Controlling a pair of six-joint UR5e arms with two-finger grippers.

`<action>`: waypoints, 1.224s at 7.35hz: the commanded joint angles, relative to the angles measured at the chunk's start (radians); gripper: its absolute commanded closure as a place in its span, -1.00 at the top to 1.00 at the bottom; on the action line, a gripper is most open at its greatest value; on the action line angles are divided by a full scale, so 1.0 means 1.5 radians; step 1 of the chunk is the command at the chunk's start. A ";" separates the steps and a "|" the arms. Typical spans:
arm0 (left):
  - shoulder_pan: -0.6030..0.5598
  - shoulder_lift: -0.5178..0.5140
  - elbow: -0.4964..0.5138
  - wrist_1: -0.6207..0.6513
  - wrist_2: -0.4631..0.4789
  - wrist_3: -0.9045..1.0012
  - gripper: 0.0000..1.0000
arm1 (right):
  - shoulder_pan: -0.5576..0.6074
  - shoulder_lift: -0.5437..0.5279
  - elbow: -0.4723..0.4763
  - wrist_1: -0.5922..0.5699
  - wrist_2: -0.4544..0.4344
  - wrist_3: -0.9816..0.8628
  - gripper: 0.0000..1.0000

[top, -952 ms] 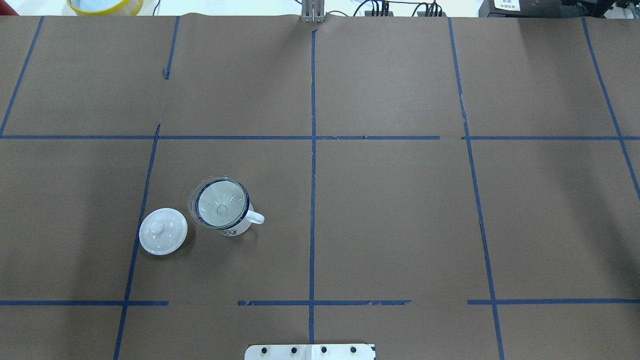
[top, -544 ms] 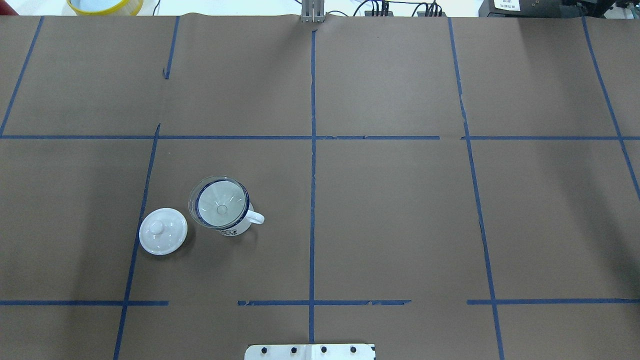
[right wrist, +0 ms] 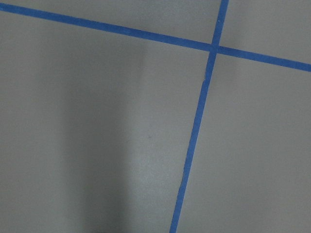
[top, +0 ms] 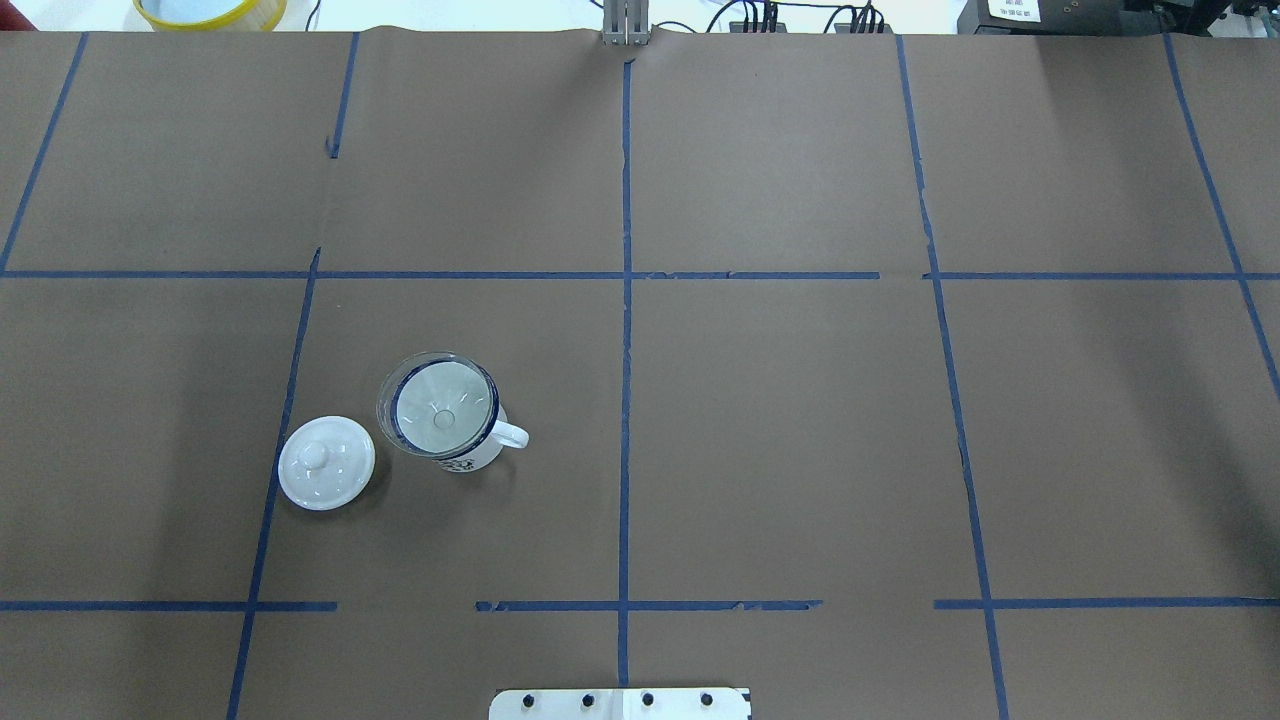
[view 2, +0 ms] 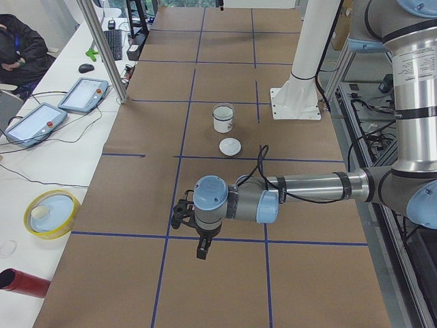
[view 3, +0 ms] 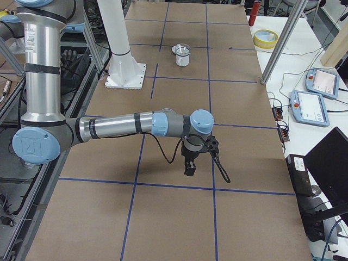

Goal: Place funnel on cup

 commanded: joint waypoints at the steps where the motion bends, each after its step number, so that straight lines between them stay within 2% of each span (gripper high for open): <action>1: -0.001 0.000 -0.005 0.011 0.004 0.002 1.00 | 0.000 -0.001 0.000 0.000 0.000 0.000 1.00; 9: -0.001 -0.002 -0.031 0.010 0.006 0.005 1.00 | 0.000 -0.001 0.000 0.000 0.000 0.000 1.00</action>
